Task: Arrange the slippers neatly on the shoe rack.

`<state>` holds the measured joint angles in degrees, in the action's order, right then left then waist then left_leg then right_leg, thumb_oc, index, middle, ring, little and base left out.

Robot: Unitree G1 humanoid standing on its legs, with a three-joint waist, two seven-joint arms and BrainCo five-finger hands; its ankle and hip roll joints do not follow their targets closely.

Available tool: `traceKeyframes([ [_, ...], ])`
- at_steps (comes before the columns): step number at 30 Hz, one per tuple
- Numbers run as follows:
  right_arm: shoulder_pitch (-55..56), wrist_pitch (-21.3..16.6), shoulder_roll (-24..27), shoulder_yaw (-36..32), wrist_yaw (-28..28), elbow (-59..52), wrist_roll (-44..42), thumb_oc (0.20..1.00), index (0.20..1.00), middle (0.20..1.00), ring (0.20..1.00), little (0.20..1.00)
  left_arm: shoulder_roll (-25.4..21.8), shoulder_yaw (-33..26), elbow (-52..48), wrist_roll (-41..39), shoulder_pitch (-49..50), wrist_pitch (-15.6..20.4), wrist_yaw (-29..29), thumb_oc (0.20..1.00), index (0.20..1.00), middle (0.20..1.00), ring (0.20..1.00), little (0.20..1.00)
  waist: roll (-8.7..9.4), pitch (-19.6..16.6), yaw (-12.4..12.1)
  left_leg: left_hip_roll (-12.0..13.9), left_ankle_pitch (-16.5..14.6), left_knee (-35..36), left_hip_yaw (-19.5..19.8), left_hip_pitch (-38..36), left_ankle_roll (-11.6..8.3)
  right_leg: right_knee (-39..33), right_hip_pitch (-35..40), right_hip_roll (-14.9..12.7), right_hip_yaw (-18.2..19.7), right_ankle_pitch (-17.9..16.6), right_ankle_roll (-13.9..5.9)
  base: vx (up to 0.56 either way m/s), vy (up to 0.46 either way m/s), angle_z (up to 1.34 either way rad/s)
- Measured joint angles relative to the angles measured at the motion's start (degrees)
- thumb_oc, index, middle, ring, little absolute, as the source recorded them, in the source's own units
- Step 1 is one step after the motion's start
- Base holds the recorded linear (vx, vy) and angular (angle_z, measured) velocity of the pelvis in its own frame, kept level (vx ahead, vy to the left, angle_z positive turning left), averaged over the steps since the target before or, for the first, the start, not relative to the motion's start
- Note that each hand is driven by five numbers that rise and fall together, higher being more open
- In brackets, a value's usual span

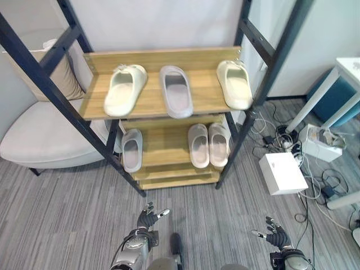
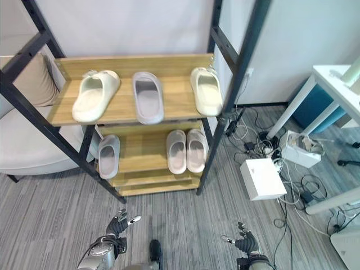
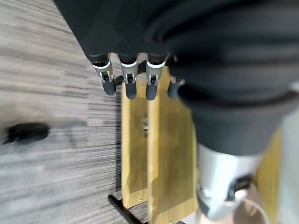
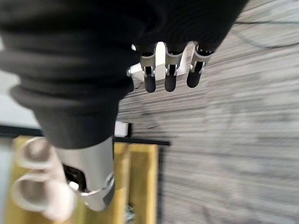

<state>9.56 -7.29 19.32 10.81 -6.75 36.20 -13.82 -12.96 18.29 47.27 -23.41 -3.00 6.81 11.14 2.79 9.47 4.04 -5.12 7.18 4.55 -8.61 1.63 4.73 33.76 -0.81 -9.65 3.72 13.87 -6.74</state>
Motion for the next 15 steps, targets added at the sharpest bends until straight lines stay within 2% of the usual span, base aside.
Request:
traceKeyframes([
  [3, -0.45, -0.06, -0.42, 0.36, 0.03, -0.32, 0.28, 1.000, 1.000, 1.000, 1.000, 1.000, -0.63, 0.62, 0.13, 0.58, -1.18, 0.01, -0.18, 1.000, 1.000, 1.000, 1.000, 1.000, -1.26, 0.45, 0.11, 0.27, -0.95, 0.03, 1.19, -1.24, 0.16, -2.35, -3.37, 2.09, 2.14, 1.52, -1.74, 0.19, 0.026, 0.15],
  [4, -0.41, -0.08, -0.32, 0.89, 0.06, -0.39, 0.25, 1.000, 1.000, 1.000, 1.000, 1.000, -0.59, 0.68, 0.19, 1.23, -1.43, 0.00, -0.39, 1.000, 1.000, 1.000, 1.000, 1.000, -1.26, 0.70, 0.24, 0.23, -2.06, 0.04, 1.71, -1.97, -0.89, -4.08, -5.18, 2.95, 1.97, 1.85, -1.34, 0.23, -0.074, 0.06],
  [6, -1.65, -0.29, -0.38, 2.19, 0.09, 0.40, 0.25, 1.000, 1.000, 1.000, 1.000, 1.000, -0.86, -0.58, 0.77, 2.06, -0.97, -0.06, -0.42, 1.000, 1.000, 1.000, 1.000, 1.000, -1.79, 1.43, 0.21, 0.85, -3.82, 0.11, 1.45, -2.86, -1.19, -12.46, -10.57, 6.05, -0.84, -0.05, 0.31, 0.23, -0.086, -0.08],
  [7, -1.95, -0.13, -0.46, 2.19, 0.07, 0.45, 0.25, 1.000, 1.000, 1.000, 1.000, 1.000, -0.83, -0.78, 0.88, 2.06, -1.00, -0.12, -0.43, 1.000, 1.000, 1.000, 1.000, 1.000, -2.10, 1.72, 0.70, 1.14, -3.72, 0.45, 1.53, -3.08, -1.30, -16.86, -11.08, 7.24, -1.31, -2.18, 0.47, 0.23, -0.130, 0.22],
  [9, -0.60, -0.07, -0.46, 2.10, 0.00, 0.64, 0.24, 1.000, 1.000, 1.000, 1.000, 1.000, -0.55, -0.98, 1.26, 2.06, -0.90, -0.04, -0.58, 1.000, 1.000, 1.000, 1.000, 1.000, -0.90, 2.73, 1.49, 0.33, -5.14, 0.48, 1.96, -4.97, -0.51, -25.19, -11.31, 7.14, -4.62, -8.12, 1.29, 0.27, -0.177, 0.27],
  [10, -0.20, -0.07, -0.54, 2.09, -0.02, 0.69, 0.24, 1.000, 1.000, 1.000, 1.000, 1.000, -0.16, -1.03, 1.45, 2.05, -0.67, -0.09, -0.56, 1.000, 1.000, 1.000, 1.000, 1.000, -0.87, 2.66, 1.57, 0.04, -5.42, 0.42, 2.34, -5.30, -0.34, -27.53, -11.15, 6.95, -5.09, -10.03, 0.86, 0.15, -0.131, 0.21],
  [11, 0.07, -0.06, -0.56, 2.08, -0.02, 0.69, 0.24, 1.000, 1.000, 1.000, 1.000, 1.000, 0.16, -0.89, 1.19, 2.06, -0.58, -0.08, -0.61, 1.000, 1.000, 1.000, 1.000, 1.000, -0.17, 2.61, 2.17, -0.26, -5.49, 0.42, 3.32, -5.62, -0.23, -27.93, -10.92, 6.59, -5.13, -11.90, 1.20, 0.30, -0.253, 0.38],
  [13, 0.14, 0.04, -0.81, 1.71, 0.07, 1.90, 0.21, 1.000, 1.000, 1.000, 1.000, 1.000, 1.21, -0.63, 1.08, 2.09, -0.25, -0.05, -1.29, 1.000, 1.000, 1.000, 1.000, 1.000, -0.26, 2.66, 2.03, 0.37, -6.14, 0.29, 3.73, -6.48, -1.13, -25.03, -11.01, 7.33, -5.18, -12.50, 2.68, 0.23, -0.221, 0.24],
  [14, 0.29, 0.02, -0.80, 1.48, 0.19, 1.81, 0.18, 1.000, 1.000, 1.000, 1.000, 1.000, 1.59, -0.52, 1.06, 2.07, 0.69, -0.06, -1.70, 1.000, 1.000, 1.000, 1.000, 1.000, -0.87, 2.66, 1.96, 1.38, -7.15, -0.64, 4.10, -6.87, -2.21, -23.19, -10.93, 8.13, -5.15, -11.37, 4.60, 0.11, -0.187, 0.21],
  [15, 0.73, -0.32, -0.76, 1.44, 0.24, 1.42, 0.15, 1.000, 1.000, 1.000, 1.000, 1.000, 1.48, -0.47, 1.00, 2.07, 1.05, -0.08, -1.87, 1.000, 1.000, 1.000, 1.000, 1.000, -0.63, 2.71, 2.47, 1.88, -8.29, -2.72, 5.00, -6.91, -3.61, -24.66, -8.71, 8.36, -5.73, -12.46, 4.86, 0.06, -0.118, 0.19],
])
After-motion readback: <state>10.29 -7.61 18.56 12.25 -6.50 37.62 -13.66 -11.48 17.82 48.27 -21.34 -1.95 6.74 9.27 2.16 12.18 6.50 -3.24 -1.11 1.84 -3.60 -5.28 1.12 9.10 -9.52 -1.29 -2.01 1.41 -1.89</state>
